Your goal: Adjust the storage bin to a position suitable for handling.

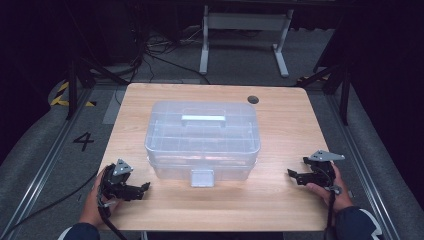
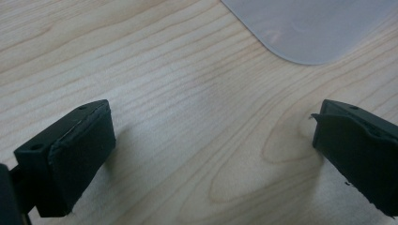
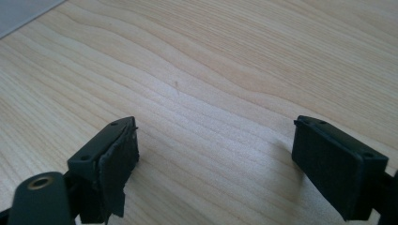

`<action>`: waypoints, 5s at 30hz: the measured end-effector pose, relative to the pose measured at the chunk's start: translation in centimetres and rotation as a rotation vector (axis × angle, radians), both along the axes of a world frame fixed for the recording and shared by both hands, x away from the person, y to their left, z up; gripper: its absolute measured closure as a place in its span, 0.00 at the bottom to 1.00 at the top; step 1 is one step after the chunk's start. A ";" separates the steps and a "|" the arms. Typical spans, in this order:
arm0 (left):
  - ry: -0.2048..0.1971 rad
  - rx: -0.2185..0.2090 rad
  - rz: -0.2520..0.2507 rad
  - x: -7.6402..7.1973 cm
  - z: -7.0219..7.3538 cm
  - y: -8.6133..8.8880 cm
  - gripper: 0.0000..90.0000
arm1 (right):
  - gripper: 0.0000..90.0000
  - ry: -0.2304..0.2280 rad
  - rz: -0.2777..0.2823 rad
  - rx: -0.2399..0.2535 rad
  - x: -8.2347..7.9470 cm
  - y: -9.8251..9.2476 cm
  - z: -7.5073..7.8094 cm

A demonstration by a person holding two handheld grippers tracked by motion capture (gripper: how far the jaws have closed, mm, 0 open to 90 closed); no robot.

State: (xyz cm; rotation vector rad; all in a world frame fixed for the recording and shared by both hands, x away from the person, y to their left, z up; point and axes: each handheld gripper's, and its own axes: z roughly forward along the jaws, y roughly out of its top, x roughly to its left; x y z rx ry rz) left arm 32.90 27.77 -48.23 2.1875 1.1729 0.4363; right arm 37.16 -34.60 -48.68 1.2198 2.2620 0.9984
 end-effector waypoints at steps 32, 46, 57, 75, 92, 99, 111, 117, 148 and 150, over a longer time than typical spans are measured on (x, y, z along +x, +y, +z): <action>0.000 -0.009 -0.057 0.0 0.0 0.4 0.00 | 0.35 -0.035 0.070 -0.018 -1.6 0.0 1.8; 0.000 -0.010 -0.057 0.0 0.0 0.4 0.00 | 0.35 -0.158 0.081 -0.043 -1.2 1.2 4.5; -0.001 -0.010 -0.064 0.2 -0.1 0.4 0.00 | 0.34 -0.162 0.082 0.004 -0.3 2.6 7.8; 0.007 -0.006 -0.082 0.5 0.0 0.4 0.00 | 0.34 -0.263 0.186 0.036 1.1 6.9 13.5; 0.002 -0.007 -0.066 0.3 0.0 0.4 0.01 | 0.36 -0.290 0.329 0.077 3.3 12.9 17.6; -0.002 -0.004 -0.059 0.3 0.0 0.4 0.01 | 0.36 -0.257 0.394 0.069 4.2 15.8 17.6; -0.013 -0.017 -0.029 -0.4 0.0 0.8 0.05 | 0.52 -0.226 0.486 0.075 4.9 19.0 17.8; -0.019 -0.016 -0.018 -0.9 0.1 1.0 0.08 | 0.57 -0.217 0.519 0.059 5.3 20.2 18.1; -0.170 -0.061 -0.059 -2.4 5.8 0.0 0.65 | 0.85 -0.166 0.591 0.048 7.1 22.0 18.9; -0.176 -0.072 -0.053 -2.3 6.3 -0.2 0.71 | 0.85 -0.155 0.589 0.055 7.4 22.0 19.3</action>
